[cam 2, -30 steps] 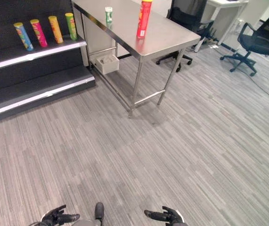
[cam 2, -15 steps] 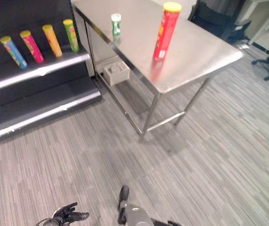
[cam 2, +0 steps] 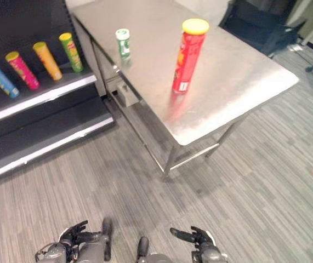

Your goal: Put the goods on the table back onto the shelves and tidy them up.

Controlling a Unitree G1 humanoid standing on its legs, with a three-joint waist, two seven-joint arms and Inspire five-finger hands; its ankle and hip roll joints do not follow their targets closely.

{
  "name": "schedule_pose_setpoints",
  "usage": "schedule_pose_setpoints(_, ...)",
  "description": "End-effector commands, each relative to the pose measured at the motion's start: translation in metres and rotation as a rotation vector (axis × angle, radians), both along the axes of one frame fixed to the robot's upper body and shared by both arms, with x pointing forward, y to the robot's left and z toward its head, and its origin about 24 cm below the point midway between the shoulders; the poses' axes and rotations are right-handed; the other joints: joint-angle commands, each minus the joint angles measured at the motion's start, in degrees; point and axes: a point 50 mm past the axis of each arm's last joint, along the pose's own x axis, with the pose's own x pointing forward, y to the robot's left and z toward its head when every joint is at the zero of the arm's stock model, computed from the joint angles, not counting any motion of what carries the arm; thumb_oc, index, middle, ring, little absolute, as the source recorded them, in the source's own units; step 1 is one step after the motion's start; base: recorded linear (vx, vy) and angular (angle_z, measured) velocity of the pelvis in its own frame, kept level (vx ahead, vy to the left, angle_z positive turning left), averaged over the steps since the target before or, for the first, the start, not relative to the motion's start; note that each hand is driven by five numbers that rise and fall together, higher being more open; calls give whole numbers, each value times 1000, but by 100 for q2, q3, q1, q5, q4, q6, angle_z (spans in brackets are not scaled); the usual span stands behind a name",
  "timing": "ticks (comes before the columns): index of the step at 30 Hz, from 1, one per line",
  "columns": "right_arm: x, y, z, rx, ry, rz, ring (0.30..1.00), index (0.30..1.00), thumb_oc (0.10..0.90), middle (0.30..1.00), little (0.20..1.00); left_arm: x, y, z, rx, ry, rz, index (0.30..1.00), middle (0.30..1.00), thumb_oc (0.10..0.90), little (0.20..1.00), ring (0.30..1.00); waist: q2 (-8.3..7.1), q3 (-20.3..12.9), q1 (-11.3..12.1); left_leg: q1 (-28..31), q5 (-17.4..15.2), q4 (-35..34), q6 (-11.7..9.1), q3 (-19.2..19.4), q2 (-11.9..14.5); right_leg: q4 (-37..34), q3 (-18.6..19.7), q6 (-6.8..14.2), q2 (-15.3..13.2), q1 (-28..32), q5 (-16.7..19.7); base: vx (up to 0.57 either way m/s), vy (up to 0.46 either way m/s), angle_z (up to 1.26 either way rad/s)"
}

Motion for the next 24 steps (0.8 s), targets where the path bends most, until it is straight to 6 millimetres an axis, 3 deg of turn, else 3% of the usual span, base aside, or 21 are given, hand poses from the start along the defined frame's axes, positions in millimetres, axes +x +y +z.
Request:
schedule_pose_setpoints(1, -14, -10, 1, -15, -10, -35, 900, 900, 800, 900, 900, -5, 11, 1, 61, 7, -38, 900, 900, 800, 900, 900, -64, -218, 66, 767, -136, 188, 157, 280, 51, 46, 249, 897, -364, -292, 176, 85, 84, -69)
schedule_pose_setpoints(9, -33, -11, -7, -11, 45, -152, 900, 900, 800, 900, 900, -12, 23, 1, 89, 27, -7, 900, 900, 800, 900, 900, -129, -414, 44, 1334, -276, -228, 239, 847, 132, 45, 396, 1071, -546, -232, 242, 73, 112, -26)
schedule_pose_setpoints(12, -38, -33, 0, -52, 26, -242, 900, 900, 800, 900, 900, -15, 35, 3, 114, 29, 6, 900, 900, 800, 900, 900, -171, -477, -3, 1450, -385, -228, 270, 1004, 138, 45, 475, 1141, -599, -210, 274, 51, 89, -27)
schedule_pose_setpoints(14, -44, -67, 17, -115, -36, -347, 900, 900, 800, 900, 900, -18, 45, 6, 137, 30, 9, 900, 900, 800, 900, 900, -197, -528, -77, 1505, -450, -228, 280, 1087, 124, 54, 543, 1189, -622, -209, 284, 74, 98, -24)
schedule_pose_setpoints(15, -48, -112, 47, -230, -134, -424, 900, 900, 800, 900, 900, -24, 54, 8, 147, 35, 6, 900, 900, 800, 900, 900, -224, -593, -172, 1564, -502, -228, 289, 1142, 124, 59, 570, 1225, -656, -184, 276, 72, 70, -26)
schedule_pose_setpoints(16, -49, -112, 47, -231, -132, -425, 900, 900, 800, 900, 900, -24, 53, 8, 146, 36, 4, 900, 900, 800, 900, 900, -217, -592, -161, 1573, -507, -228, 290, 1145, 125, 60, 573, 1226, -654, -176, 274, 84, 82, -28)
schedule_pose_setpoints(19, -25, -168, 125, -441, -426, -442, 900, 900, 800, 900, 900, -29, 53, 7, 144, 43, 3, 900, 900, 800, 900, 900, -237, -673, -301, 1658, -590, -228, 296, 1210, 117, 60, 604, 1271, -692, -145, 259, 56, 69, -20)
schedule_pose_setpoints(20, 2, -184, 189, -550, -689, -398, 900, 900, 800, 900, 900, -30, 48, 5, 131, 45, 1, 900, 900, 800, 900, 900, -236, -688, -357, 1702, -624, -228, 300, 1271, 122, 60, 636, 1296, -711, -157, 277, 25, 62, -19)
schedule_pose_setpoints(21, 1, -184, 189, -552, -689, -399, 900, 900, 800, 900, 900, -30, 48, 5, 130, 45, -1, 900, 900, 800, 900, 900, -226, -682, -346, 1710, -628, -228, 300, 1276, 124, 62, 641, 1296, -709, -153, 275, 14, 61, -22)
schedule_pose_setpoints(22, 37, -176, 256, -645, -942, -251, 900, 900, 800, 900, 900, -31, 44, 3, 121, 51, -13, 900, 900, 800, 900, 900, -237, -704, -351, 1729, -636, -228, 305, 1338, 128, 54, 683, 1305, -715, -168, 301, 4, 23, -29)
schedule_pose_setpoints(23, 37, -176, 256, -646, -942, -251, 900, 900, 800, 900, 900, -31, 43, 3, 121, 51, -13, 900, 900, 800, 900, 900, -232, -702, -347, 1734, -641, -228, 305, 1341, 129, 56, 686, 1306, -713, -165, 298, 10, 32, -22)
schedule_pose_setpoints(24, 48, -171, 284, -679, -1047, -195, 900, 900, 800, 900, 900, -30, 42, 3, 119, 46, -20, 900, 900, 800, 900, 900, -233, -716, -332, 1746, -647, -228, 305, 1377, 134, 51, 698, 1305, -715, -171, 303, 12, 14, -19)
